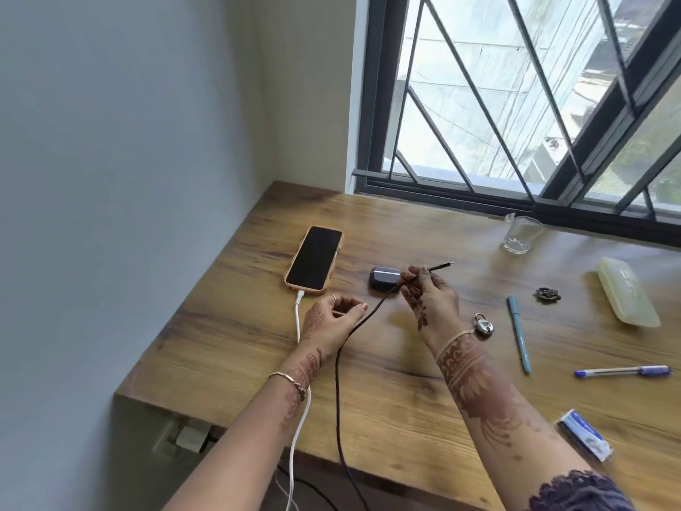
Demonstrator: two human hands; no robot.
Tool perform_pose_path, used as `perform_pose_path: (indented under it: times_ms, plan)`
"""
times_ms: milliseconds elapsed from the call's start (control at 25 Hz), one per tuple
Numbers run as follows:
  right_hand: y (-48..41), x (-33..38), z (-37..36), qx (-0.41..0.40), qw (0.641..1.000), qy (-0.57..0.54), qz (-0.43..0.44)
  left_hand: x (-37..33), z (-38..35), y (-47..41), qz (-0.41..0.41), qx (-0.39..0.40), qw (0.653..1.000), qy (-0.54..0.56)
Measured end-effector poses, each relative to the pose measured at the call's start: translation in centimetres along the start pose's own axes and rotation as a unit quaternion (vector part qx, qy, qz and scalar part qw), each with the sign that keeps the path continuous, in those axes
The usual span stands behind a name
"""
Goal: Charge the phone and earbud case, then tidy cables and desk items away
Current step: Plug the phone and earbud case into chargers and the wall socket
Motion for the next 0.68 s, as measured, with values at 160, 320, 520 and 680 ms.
perform_pose_path:
  times_ms: [160, 320, 520, 680]
  plan:
    - [2.5, -1.1, -1.0, 0.068, 0.993, 0.095, 0.008, -2.2, -1.2, -1.5, -0.014, -0.006, 0.999, 0.042]
    - [5.3, -3.4, -1.3, 0.119, 0.971, 0.207, 0.008, -2.7, -2.5, -1.8, 0.012, 0.019, 0.997, 0.067]
    - [6.3, -4.1, -1.1, 0.131, 0.941, 0.308, 0.047, -1.6, -3.2, -2.1, 0.039, 0.018, 0.998, 0.049]
    - [5.8, -4.2, -0.6, 0.123, 0.938, 0.319, 0.05, -1.3, -3.3, -2.3, 0.043, 0.018, 0.997, 0.067]
Point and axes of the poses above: each hand's wrist, its own y-axis away from the middle knuckle, its own z-axis out of the back of the hand, x = y × z, the point moved 7 cm from there along -y, towards the middle knuckle, and after that the axes turned 9 degrees about -x, right-handed, at the moved point
